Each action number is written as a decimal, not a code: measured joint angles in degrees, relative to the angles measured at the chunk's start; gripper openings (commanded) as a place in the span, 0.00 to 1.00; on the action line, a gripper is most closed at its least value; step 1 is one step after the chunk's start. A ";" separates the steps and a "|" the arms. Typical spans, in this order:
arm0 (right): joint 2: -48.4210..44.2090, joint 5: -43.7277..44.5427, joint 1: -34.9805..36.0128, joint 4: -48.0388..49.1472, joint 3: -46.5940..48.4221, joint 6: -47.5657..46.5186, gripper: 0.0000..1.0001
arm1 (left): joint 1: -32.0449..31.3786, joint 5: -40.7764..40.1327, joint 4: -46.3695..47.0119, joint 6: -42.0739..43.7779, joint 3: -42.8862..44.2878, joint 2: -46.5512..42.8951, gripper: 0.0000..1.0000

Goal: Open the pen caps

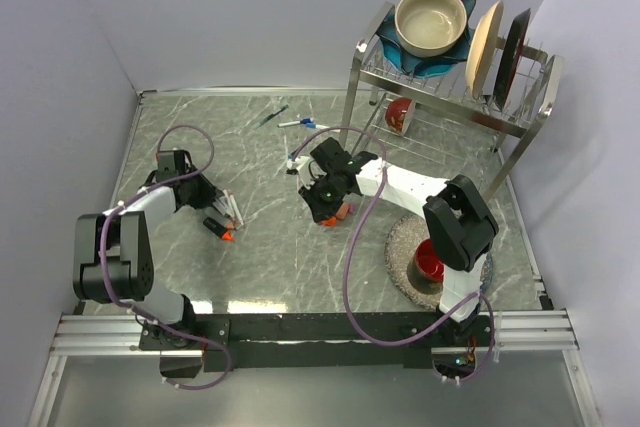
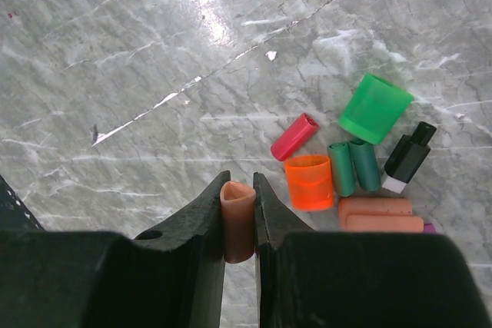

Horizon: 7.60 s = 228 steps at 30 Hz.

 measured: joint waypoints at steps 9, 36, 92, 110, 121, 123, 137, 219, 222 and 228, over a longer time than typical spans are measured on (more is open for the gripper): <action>0.22 0.94 0.00 -0.72 0.15 -0.24 0.02 | -1.01 0.76 -0.76 1.09 1.99 2.84 0.27; 3.13 7.56 0.00 1.14 1.92 -0.15 0.27 | -1.64 -0.90 -4.85 3.30 4.13 -0.72 0.46; -14.95 -17.35 -4.81 -14.88 1.11 -31.28 0.33 | -22.12 1.11 -15.37 21.53 53.86 29.24 0.57; -15.82 -20.52 -7.17 -17.44 1.03 -34.12 0.34 | -28.48 -13.20 -24.94 30.34 72.70 49.05 0.38; -15.58 -20.96 -7.28 -17.86 1.03 -34.14 0.33 | -28.89 -15.98 -26.56 30.95 74.60 51.82 0.22; -15.52 -21.03 -7.28 -17.97 1.03 -34.16 0.34 | -28.96 -16.13 -26.56 31.21 74.60 51.82 0.17; -14.84 -21.84 -7.30 -18.49 1.03 -34.34 0.33 | -29.40 -16.55 -22.08 32.00 56.48 40.92 0.01; -22.03 -30.08 -5.97 3.17 -10.08 -19.71 0.00 | -32.59 -1.73 21.66 -1.07 -9.53 -37.94 0.99; -21.53 -31.54 -6.05 6.19 -10.12 -12.61 0.00 | -32.59 -3.48 23.19 -3.91 -9.57 -35.12 0.99; -20.65 -32.39 -6.16 12.94 -10.58 -1.07 0.00 | -32.59 -5.42 27.61 -8.59 -10.62 -34.25 0.99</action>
